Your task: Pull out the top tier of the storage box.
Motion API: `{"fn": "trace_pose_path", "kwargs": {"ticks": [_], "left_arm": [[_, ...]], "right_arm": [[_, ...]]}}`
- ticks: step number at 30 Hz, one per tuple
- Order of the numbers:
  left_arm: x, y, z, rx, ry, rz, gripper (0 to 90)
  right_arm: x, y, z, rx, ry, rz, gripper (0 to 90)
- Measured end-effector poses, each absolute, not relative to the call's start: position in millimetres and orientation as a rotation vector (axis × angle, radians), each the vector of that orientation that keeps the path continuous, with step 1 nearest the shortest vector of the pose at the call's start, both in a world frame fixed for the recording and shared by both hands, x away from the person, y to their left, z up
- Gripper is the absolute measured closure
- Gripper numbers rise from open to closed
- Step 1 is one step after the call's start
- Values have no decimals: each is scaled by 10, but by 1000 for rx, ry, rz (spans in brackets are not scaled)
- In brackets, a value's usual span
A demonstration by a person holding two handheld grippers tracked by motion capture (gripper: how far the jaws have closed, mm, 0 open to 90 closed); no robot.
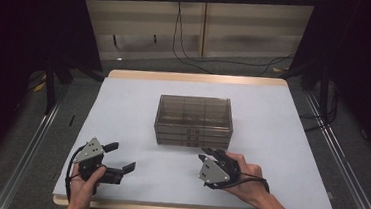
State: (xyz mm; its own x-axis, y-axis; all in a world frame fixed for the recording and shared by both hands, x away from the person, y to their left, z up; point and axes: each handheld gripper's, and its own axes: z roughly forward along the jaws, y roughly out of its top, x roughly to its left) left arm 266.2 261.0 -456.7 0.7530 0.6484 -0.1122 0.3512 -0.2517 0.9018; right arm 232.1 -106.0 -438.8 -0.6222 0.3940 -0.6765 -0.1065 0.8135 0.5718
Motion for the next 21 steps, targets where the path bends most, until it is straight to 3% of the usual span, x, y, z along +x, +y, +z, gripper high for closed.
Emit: {"fn": "trace_pose_path", "kwargs": {"ticks": [13,21], "left_arm": [[2671,2594,-4573,1869,780,347,26],[2665,2593,-4571,1870,778,349,26]], "right_arm": [[2372,-1029,-4417,132,2097,579,661],[2365,-932,-4487,8,2034,457,686]]}}
